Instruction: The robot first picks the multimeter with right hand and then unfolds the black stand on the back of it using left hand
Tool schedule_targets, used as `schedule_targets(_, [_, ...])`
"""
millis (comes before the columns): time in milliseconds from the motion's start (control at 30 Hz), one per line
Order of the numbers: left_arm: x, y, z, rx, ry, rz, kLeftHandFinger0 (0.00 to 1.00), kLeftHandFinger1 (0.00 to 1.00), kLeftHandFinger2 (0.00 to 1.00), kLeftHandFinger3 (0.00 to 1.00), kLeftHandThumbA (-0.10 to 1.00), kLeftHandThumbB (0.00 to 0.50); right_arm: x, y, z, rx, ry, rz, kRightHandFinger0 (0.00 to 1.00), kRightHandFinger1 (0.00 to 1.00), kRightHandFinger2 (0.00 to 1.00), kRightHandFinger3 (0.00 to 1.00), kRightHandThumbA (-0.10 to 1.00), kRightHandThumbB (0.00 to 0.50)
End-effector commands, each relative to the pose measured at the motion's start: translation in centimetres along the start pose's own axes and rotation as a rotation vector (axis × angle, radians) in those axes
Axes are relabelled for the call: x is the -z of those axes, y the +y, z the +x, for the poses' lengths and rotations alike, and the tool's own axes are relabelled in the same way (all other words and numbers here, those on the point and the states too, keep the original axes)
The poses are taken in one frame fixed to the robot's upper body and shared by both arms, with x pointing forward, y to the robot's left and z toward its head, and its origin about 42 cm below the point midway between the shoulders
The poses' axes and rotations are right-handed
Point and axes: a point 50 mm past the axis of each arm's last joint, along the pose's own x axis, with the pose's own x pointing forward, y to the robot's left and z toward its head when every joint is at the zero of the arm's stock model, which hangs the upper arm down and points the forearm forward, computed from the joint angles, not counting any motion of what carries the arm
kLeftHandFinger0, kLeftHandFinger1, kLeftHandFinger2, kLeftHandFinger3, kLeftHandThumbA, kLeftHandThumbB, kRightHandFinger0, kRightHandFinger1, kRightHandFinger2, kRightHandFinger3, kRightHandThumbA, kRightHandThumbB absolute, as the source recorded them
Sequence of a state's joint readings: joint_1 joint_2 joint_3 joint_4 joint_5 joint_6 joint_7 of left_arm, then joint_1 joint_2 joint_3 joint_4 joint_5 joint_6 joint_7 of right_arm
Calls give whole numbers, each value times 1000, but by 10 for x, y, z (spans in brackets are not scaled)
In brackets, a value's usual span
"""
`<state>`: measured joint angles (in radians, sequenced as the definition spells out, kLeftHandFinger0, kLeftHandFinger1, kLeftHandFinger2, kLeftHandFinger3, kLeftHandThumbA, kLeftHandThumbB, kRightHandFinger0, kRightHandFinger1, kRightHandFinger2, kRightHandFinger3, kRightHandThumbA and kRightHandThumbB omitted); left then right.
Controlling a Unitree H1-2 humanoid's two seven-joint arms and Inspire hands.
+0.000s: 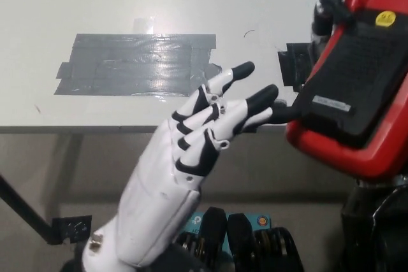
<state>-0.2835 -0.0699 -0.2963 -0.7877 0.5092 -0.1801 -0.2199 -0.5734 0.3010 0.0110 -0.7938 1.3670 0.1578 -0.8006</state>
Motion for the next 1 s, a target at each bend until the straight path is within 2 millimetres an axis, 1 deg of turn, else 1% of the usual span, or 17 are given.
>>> schedule_targets(0, [-12,-21,-6,-85,-60,188,1000,811,818,1000,1000,337,6,25,5,-10,-80,58,0,164,720,1000,-100,55])
schedule_targets(33, [-14,-28,-9,-85,-50,176,1000,879,853,1000,1000,333,7,26,6,-15,-73,69,0,174,737,1000,-100,54])
schedule_targets(167, [-14,-37,-14,-65,-19,222,1000,829,865,1000,1000,383,8,25,8,-9,-63,71,0,232,779,1000,-100,28])
schedule_targets(367, [-8,-39,-16,-64,-4,217,1000,778,754,1000,1000,314,9,21,6,4,-67,62,0,253,764,1000,-100,11])
schedule_targets(400, [-6,-39,-16,-69,-6,207,1000,821,786,1000,1000,305,9,21,6,5,-68,61,0,241,756,1000,-100,14])
schedule_targets(467, [-2,-36,-16,-69,8,182,1000,917,867,1000,1000,345,8,21,5,14,-70,59,0,234,754,1000,-100,35])
schedule_targets(500, [-1,-35,-16,-71,12,176,1000,973,895,1000,1000,327,7,21,6,14,-70,55,0,226,754,1000,-100,34])
schedule_targets(533, [0,-34,-17,-73,25,151,1000,999,901,1000,1000,365,6,21,5,20,-78,51,0,228,761,1000,-100,45])
schedule_targets(567, [0,-31,-17,-79,43,127,1000,980,877,1000,1000,355,5,20,6,26,-84,48,0,226,769,1000,-100,51])
schedule_targets(600, [0,-28,-18,-86,53,123,1000,902,830,1000,1000,323,1,17,7,31,-86,42,0,224,763,808,-100,48])
schedule_targets(633, [0,-26,-19,-83,49,147,1000,855,814,1000,1000,330,-1,16,8,36,-89,37,0,239,757,772,-100,29])
schedule_targets(667, [0,-22,-20,-77,39,196,1000,802,787,1000,1000,335,-8,10,11,49,-97,27,0,267,767,796,-100,17])
schedule_targets(700, [0,-17,-22,-75,43,211,1000,777,780,1000,1000,348,-18,1,18,86,-122,12,0,305,796,938,-100,28])
schedule_targets(733, [2,-13,-26,-74,46,208,1000,761,780,1000,1000,340,-25,-5,23,107,-146,-28,0,313,801,1000,-100,33])
schedule_targets(800, [5,-6,-32,-68,52,194,1000,735,764,1000,1000,332,-38,-16,34,131,-170,-83,0,367,762,942,-100,33])
schedule_targets(833, [5,-4,-36,-68,55,198,1000,725,761,1000,1000,334,-44,-21,39,141,-174,-94,0,404,753,1000,-100,33])
schedule_targets(967, [6,7,-52,-37,64,254,1000,738,800,1000,1000,286,-69,-48,71,206,-214,-258,0,355,745,1000,-100,8])
